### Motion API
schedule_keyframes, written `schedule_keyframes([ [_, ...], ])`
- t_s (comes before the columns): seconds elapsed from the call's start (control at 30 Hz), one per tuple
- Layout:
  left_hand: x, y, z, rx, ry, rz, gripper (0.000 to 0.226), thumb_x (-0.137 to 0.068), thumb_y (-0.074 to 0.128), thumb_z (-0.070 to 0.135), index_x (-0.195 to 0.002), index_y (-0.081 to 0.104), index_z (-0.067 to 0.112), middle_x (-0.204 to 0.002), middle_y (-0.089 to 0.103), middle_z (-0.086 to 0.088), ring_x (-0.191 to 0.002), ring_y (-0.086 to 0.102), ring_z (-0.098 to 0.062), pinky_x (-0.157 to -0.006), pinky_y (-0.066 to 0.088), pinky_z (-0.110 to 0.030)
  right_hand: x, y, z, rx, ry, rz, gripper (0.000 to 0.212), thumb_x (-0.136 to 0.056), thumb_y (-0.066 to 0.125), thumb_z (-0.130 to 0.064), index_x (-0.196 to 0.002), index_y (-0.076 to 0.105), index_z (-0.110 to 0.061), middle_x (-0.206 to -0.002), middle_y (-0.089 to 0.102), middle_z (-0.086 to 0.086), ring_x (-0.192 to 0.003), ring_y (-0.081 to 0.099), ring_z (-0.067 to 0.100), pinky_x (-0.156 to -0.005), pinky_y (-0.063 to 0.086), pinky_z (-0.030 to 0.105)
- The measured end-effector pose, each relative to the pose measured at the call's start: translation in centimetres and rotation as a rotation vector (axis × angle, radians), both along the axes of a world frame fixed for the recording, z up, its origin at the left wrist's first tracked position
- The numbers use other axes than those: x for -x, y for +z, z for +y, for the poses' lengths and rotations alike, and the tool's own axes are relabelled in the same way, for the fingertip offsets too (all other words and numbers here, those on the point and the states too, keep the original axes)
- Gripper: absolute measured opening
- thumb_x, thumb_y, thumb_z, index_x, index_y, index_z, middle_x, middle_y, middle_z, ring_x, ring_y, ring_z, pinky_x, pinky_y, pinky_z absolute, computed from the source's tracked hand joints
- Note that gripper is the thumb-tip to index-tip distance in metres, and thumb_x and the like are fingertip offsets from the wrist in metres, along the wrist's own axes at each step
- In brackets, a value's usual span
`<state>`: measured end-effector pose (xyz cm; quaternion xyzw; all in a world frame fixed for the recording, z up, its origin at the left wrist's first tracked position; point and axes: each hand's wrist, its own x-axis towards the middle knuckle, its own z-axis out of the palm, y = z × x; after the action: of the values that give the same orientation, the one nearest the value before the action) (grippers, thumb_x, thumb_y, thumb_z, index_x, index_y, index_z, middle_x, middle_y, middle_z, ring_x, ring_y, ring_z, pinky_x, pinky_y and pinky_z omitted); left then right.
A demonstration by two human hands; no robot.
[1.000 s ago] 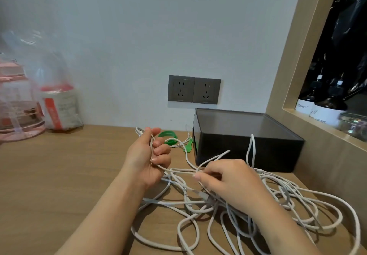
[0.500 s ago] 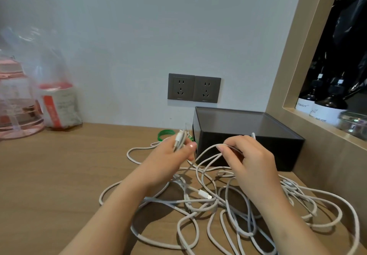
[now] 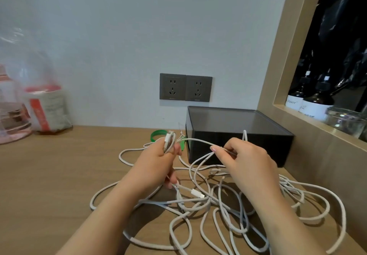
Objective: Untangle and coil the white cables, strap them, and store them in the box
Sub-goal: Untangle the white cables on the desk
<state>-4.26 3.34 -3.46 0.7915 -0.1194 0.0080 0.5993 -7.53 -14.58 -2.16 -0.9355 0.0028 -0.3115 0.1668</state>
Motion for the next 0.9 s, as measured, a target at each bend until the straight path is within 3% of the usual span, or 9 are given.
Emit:
schedule_keyframes([
  [0.1,-0.7,0.2,0.7,0.211,0.149,0.041,0.022,-0.1,0.039,0.026,-0.084,0.048,0.015,-0.036,0.035,0.007,-0.03,0.033,-0.008,-0.032,0.028,-0.018,-0.1,0.2,-0.6,-0.001,-0.006,0.045,0.024,-0.091,0.044,-0.049,-0.08,0.054,-0.03,-0.064,0.053,-0.009,-0.061,0.051,0.006,-0.053,0.043,0.022],
  [0.2,-0.8,0.5,1.2,0.388,0.187,0.132,0.023,-0.101,0.039,0.025,-0.083,0.046,0.013,-0.036,0.031,0.008,-0.029,0.026,-0.005,-0.031,0.023,-0.014,-0.3,0.1,-0.6,-0.255,0.154,0.032,0.016,-0.093,0.045,-0.04,-0.085,0.057,-0.033,-0.063,0.056,-0.008,-0.059,0.054,0.007,-0.054,0.045,0.022],
  [0.33,-0.1,0.3,0.1,0.329,0.129,0.176,0.025,-0.097,0.044,0.034,-0.084,0.05,0.014,-0.043,0.033,0.007,-0.035,0.027,-0.007,-0.032,0.025,-0.019,-0.2,-0.1,1.0,-0.563,0.469,0.077,0.021,-0.097,0.038,-0.03,-0.098,0.047,-0.049,-0.057,0.054,-0.015,-0.055,0.05,-0.003,-0.05,0.039,0.012],
  [0.43,0.1,0.4,-0.6,0.353,0.133,0.217,0.028,-0.096,0.045,0.037,-0.086,0.05,0.012,-0.046,0.032,0.005,-0.036,0.027,-0.008,-0.034,0.028,-0.02,-0.4,-0.2,1.1,-0.625,0.483,0.059,0.03,-0.097,0.041,-0.02,-0.112,0.047,-0.045,-0.074,0.059,-0.01,-0.059,0.052,0.0,-0.055,0.042,0.016],
  [0.53,0.0,0.0,-0.3,0.223,0.128,0.159,0.032,-0.095,0.043,0.042,-0.084,0.05,0.013,-0.046,0.034,0.004,-0.038,0.032,-0.011,-0.042,0.034,-0.026,-0.5,0.0,0.7,-0.714,0.453,-0.044,0.031,-0.096,0.045,-0.015,-0.106,0.051,-0.044,-0.075,0.06,-0.011,-0.061,0.053,-0.001,-0.059,0.042,0.018],
  [0.7,0.3,0.1,-0.3,0.136,0.076,0.125,0.041,-0.088,0.041,0.057,-0.085,0.05,0.017,-0.048,0.034,0.006,-0.043,0.029,-0.011,-0.04,0.027,-0.023,-0.3,-0.2,1.1,-0.655,0.518,-0.004,0.027,-0.096,0.042,-0.019,-0.105,0.055,-0.041,-0.057,0.054,-0.008,-0.058,0.052,0.0,-0.057,0.044,0.01],
  [0.83,0.6,0.5,-0.6,0.245,0.023,0.2,0.065,-0.06,0.037,0.075,-0.088,0.047,0.017,-0.043,0.028,0.01,-0.04,0.023,-0.008,-0.038,0.022,-0.02,0.2,-0.5,2.0,-0.533,0.592,0.068,0.033,-0.093,0.048,-0.017,-0.101,0.056,-0.048,-0.071,0.061,-0.026,-0.079,0.058,-0.004,-0.07,0.046,0.007],
  [0.9,0.7,0.5,-0.7,0.294,0.026,0.223,0.073,-0.054,0.035,0.078,-0.09,0.047,0.016,-0.045,0.026,0.007,-0.04,0.021,-0.008,-0.038,0.02,-0.02,0.4,-0.7,2.5,-0.454,0.601,0.08,0.036,-0.093,0.051,-0.017,-0.095,0.051,-0.054,-0.076,0.061,-0.025,-0.084,0.058,-0.005,-0.073,0.046,0.008],
])
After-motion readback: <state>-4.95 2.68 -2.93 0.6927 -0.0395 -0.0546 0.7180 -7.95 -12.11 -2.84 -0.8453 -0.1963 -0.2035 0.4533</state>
